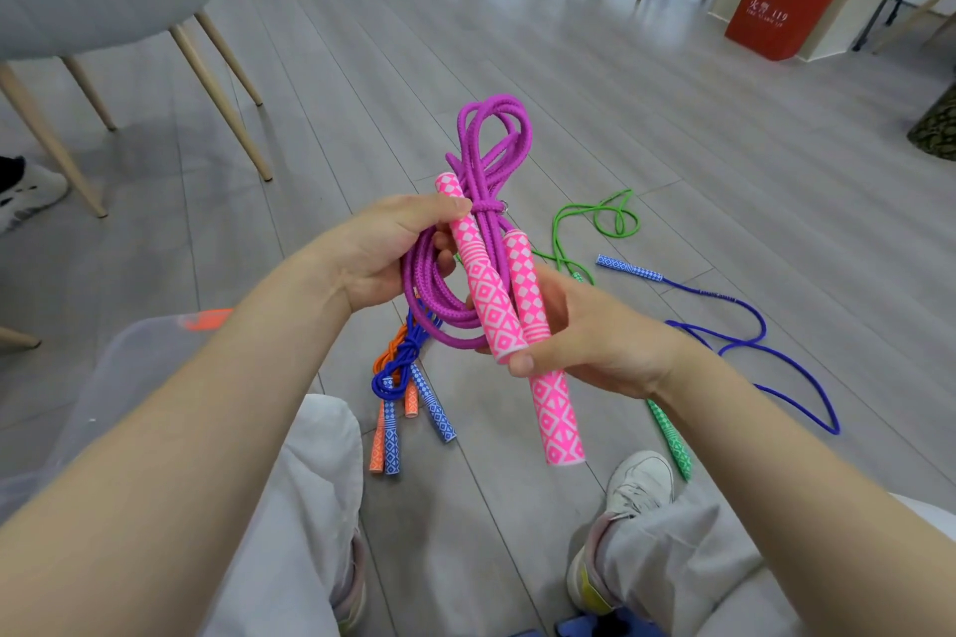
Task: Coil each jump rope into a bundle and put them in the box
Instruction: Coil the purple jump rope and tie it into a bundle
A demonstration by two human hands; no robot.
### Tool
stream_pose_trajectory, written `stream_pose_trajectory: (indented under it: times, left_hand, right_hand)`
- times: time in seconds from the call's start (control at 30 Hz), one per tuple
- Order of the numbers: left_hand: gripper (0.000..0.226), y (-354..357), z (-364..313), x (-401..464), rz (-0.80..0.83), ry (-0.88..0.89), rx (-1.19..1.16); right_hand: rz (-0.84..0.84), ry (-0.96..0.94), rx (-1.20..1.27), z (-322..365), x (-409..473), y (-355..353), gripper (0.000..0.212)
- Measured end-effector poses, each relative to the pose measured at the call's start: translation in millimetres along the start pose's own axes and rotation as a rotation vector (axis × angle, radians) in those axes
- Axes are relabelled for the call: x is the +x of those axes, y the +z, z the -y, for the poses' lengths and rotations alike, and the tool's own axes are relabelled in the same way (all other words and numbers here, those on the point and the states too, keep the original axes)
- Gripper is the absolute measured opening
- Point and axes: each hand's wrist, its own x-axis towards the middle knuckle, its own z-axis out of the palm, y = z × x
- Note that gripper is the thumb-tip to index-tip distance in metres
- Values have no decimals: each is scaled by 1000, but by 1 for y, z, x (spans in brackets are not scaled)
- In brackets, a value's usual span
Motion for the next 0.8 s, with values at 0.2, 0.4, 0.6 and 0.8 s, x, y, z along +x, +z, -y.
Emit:
stream_pose_trajectory:
  times: [0.2,0.4,0.6,0.8]
  left_hand:
    - [36,1,0,-1,79,4,-16]
    - [14,3,3,-2,141,28,91]
    - [19,2,2,-2,154,41,54]
    - [16,5,1,-3,139,24,12]
  right_hand:
    - [-80,-50,-40,7,0,2,56]
    - [-177,-34,-12,0,4,-1,45]
    - [-229,-85,-11,0,6,8,35]
    - [-301,-135,0,0,7,14,33]
